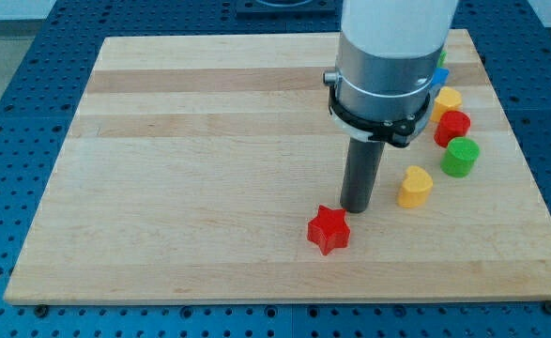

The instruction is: Slide the yellow heart below the green circle

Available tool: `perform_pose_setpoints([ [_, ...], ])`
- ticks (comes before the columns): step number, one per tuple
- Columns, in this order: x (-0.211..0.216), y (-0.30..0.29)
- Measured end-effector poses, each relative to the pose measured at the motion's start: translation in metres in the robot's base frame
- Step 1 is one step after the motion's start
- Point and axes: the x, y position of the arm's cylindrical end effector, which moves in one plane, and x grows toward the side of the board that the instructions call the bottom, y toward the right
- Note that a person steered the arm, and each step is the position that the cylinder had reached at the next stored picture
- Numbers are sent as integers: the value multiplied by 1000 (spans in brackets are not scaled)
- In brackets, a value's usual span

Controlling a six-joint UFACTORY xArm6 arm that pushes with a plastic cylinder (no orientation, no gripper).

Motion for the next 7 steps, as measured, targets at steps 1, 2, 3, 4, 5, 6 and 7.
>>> perform_pose_setpoints([
  [1,-3,16],
  [2,-7,38],
  [3,-18,45],
  [4,-32,45],
  [5,-32,45],
  [6,-23,49],
  [7,-17,62],
])
